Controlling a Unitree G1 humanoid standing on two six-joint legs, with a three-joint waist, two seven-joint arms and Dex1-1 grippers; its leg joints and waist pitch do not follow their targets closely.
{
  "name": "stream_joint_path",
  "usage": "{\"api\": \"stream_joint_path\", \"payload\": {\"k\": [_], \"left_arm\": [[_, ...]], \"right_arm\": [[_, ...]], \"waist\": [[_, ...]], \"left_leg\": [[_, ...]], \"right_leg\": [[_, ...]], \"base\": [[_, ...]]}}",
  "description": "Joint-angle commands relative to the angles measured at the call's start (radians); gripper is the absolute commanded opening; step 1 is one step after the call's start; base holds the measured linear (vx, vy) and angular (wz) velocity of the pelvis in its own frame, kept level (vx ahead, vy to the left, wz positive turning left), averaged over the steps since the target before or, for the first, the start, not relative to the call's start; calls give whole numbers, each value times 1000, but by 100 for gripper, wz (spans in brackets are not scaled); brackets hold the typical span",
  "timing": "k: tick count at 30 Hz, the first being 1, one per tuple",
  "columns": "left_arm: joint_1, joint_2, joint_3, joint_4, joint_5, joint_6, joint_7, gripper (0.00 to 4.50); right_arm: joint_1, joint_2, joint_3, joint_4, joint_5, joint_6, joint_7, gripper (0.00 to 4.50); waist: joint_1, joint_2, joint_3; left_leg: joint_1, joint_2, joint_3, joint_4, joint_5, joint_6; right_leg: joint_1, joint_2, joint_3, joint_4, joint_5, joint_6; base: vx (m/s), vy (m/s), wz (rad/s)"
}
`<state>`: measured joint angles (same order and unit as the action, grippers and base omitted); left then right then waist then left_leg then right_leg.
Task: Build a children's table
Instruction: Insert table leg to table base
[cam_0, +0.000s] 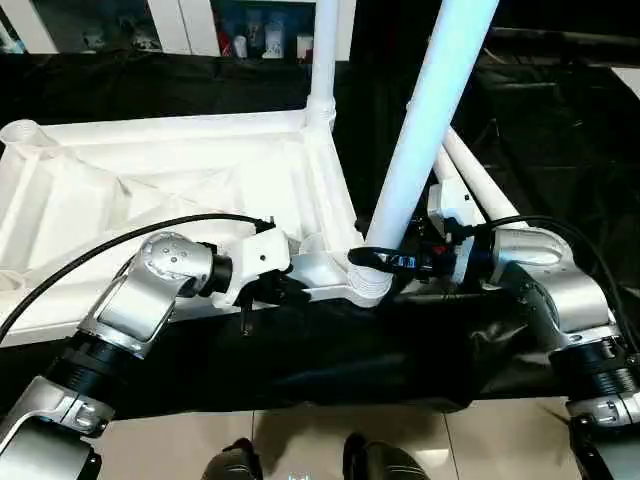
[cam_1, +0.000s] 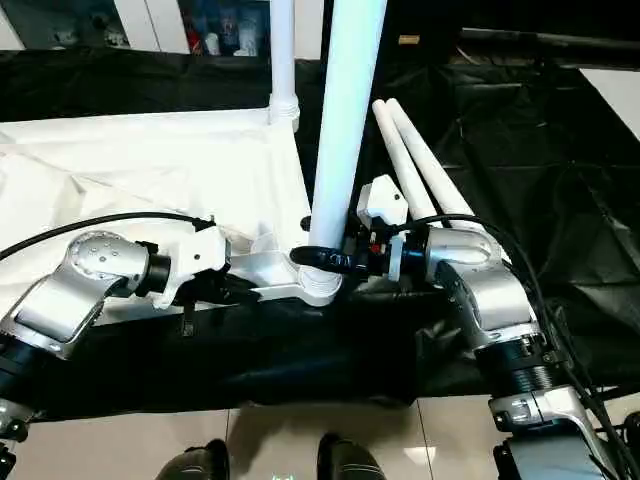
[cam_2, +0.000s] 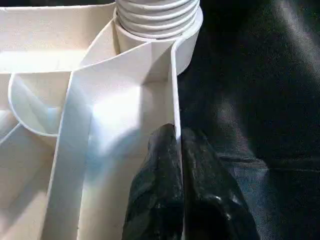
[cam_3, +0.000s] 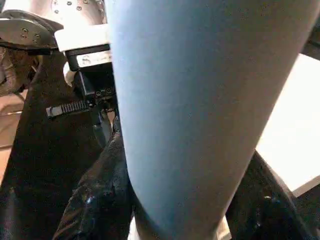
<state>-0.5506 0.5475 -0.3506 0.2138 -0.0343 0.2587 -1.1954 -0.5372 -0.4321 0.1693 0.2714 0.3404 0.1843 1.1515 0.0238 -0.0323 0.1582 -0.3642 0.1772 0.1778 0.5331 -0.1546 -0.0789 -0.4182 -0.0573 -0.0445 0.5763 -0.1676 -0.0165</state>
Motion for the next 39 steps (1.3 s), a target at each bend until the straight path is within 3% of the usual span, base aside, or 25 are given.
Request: {"api": "stream_joint_path", "payload": {"k": [1, 4, 8, 11, 13, 14, 15, 16, 17, 18, 19, 20, 21, 22, 23, 24, 25, 26, 27, 28, 29, 31, 33, 35, 39], "left_arm": [[9, 13, -45, -4, 7, -9, -67, 0], [11, 3, -37, 5, 3, 6, -50, 0], [5, -34, -7, 48, -2, 50, 20, 0], [-14, -74, 19, 97, 14, 100, 116, 0], [-34, -104, 33, 128, 26, 143, 181, 0], [-44, -120, 38, 142, 34, 162, 213, 0], [-52, -133, 43, 154, 38, 179, 237, 0], [-60, -145, 48, 166, 40, 196, 259, 0], [-70, -160, 52, 181, 48, 214, 289, 0], [-85, -180, 56, 201, 59, 232, 325, 0], [-92, -190, 58, 211, 61, 241, 340, 0], [-98, -199, 62, 218, 63, 248, 350, 0], [-103, -206, 64, 224, 65, 250, 359, 0], [-108, -210, 64, 229, 71, 243, 369, 0], [-110, -210, 61, 231, 76, 230, 371, 0], [-108, -203, 58, 224, 84, 206, 372, 0], [-104, -196, 54, 219, 87, 194, 367, 0], [-99, -187, 48, 210, 90, 174, 354, 0], [-90, -176, 44, 196, 88, 160, 344, 0], [-85, -168, 40, 187, 90, 142, 338, 0], [-80, -159, 35, 177, 90, 131, 330, 0], [-77, -144, 32, 162, 91, 117, 321, 0], [-79, -140, 31, 161, 96, 100, 320, 0], [-78, -139, 32, 162, 97, 90, 322, 0], [-74, -132, 32, 155, 97, 80, 325, 0]], "right_arm": [[83, -2, 95, 135, -115, 50, -20, 184], [91, 15, 86, 148, -129, 36, -75, 184], [84, 73, 35, 231, -174, 3, -280, 183], [68, 124, -18, 298, -174, 4, -434, 183], [48, 162, -45, 342, -182, -3, -543, 183], [38, 177, -57, 362, -183, -5, -587, 183], [30, 190, -68, 377, -178, -3, -615, 183], [23, 200, -76, 391, -176, -4, -643, 183], [12, 212, -83, 412, -179, -11, -681, 183], [0, 224, -87, 439, -188, -26, -726, 183], [-5, 232, -90, 450, -189, -35, -742, 183], [-9, 241, -96, 460, -188, -45, -758, 183], [-11, 249, -102, 466, -184, -52, -771, 183], [-11, 259, -112, 462, -174, -53, -775, 183], [-9, 269, -120, 449, -161, -61, -773, 183], [-1, 278, -131, 415, -137, -66, -748, 183], [3, 279, -135, 401, -127, -66, -737, 183], [7, 279, -142, 383, -113, -64, -722, 183], [16, 276, -150, 350, -92, -66, -689, 183], [23, 273, -156, 326, -76, -64, -665, 183], [31, 269, -162, 296, -51, -66, -636, 183], [50, 254, -180, 218, 13, -59, -563, 183], [59, 238, -182, 185, 33, -60, -527, 183], [65, 231, -186, 170, 41, -63, -509, 183], [81, 217, -200, 139, 58, -58, -476, 183]], "waist": [[3, 10, -43], [2, 8, -43], [-5, 7, -26], [-14, 10, -21], [-25, 16, -19], [-32, 20, -16], [-39, 35, -9], [-43, 35, -9], [-41, 46, -5], [-34, 57, 6], [-15, 66, 12], [60, 64, 6], [26, -28, -15], [36, -19, 5], [47, -14, -8], [56, -2, -15], [58, 25, -22], [31, 15, -25], [18, 27, -31], [13, 26, -27], [8, 17, -18], [7, 12, -22], [10, 10, -32], [8, 8, -33], [9, 10, -34]], "left_leg": [[8, 53, -16, -58, -278, 69], [6, 53, -15, -59, -274, 70], [12, 47, -28, -69, -396, 29], [33, 39, -43, -63, -489, 5], [34, 41, -52, -70, -537, -1], [26, 43, -61, -79, -589, -8], [37, 52, -71, -89, -686, -21], [33, 54, -78, -96, -723, -23], [37, 58, -80, -105, -768, -26], [14, 79, -73, -160, -898, -27], [-33, 98, -59, -217, -957, -30], [-57, 99, 9, -235, -926, -18], [68, 31, 7, -78, -639, -18], [138, -3, -20, 89, -390, 8], [12, -47, -84, 70, -74, 68], [-44, -1, -94, -7, -17, 34], [-6, 22, -84, -40, -17, 9], [33, 41, -75, -61, -167, 38], [42, 56, -60, -62, -234, 45], [35, 56, -53, -66, -284, 52], [24, 49, -44, -69, -371, 45], [18, 47, -39, -67, -372, 42], [6, 45, -31, -66, -235, 69], [6, 48, -26, -63, -197, 84], [3, 49, -21, -61, -179, 78]], "right_leg": [[41, -80, 52, -76, -362, -215], [41, -80, 52, -76, -357, -218], [29, -89, 49, -102, -652, -141], [14, -95, 36, -131, -854, -62], [16, -88, 20, -134, -833, -56], [29, -87, 3, -136, -809, -47], [29, -81, -16, -137, -746, -52], [38, -78, -25, -132, -702, -54], [40, -74, -32, -130, -663, -57], [68, -47, -53, -59, -514, -75], [105, -29, -51, 45, -419, -79], [100, -24, -10, 140, -269, -72], [-9, -78, 68, -36, -767, -13], [-95, -169, 69, -177, -1098, -56], [48, -167, 138, -154, -1085, -54], [109, -148, 98, -79, -745, -80], [76, -108, 69, -65, -523, -114], [46, -61, 54, -42, -308, -154], [44, -69, 60, -42, -199, -221], [46, -70, 57, -50, -227, -236], [48, -77, 58, -65, -366, -221], [48, -87, 63, -78, -488, -179], [55, -84, 62, -75, -385, -167], [51, -81, 59, -71, -331, -188], [51, -83, 57, -71, -338, -196]], "base": [[0, 0, 0], [0, 0, 0], [0, 0, 0], [-56, 12, -9], [-81, 39, -11], [-86, 47, -15], [-77, 68, -17], [0, 0, 0], [-73, 70, -8], [-100, 42, 1], [-154, 15, 24], [-117, -15, 25], [-7, -118, 33], [55, -105, 2], [55, -105, 2], [50, -11, -21], [0, 0, 0], [0, 0, 0], [-35, -19, 22], [0, 0, 0], [0, 0, 0], [0, 0, 0], [0, 0, 0], [0, 0, 0], [0, 0, 0]]}}
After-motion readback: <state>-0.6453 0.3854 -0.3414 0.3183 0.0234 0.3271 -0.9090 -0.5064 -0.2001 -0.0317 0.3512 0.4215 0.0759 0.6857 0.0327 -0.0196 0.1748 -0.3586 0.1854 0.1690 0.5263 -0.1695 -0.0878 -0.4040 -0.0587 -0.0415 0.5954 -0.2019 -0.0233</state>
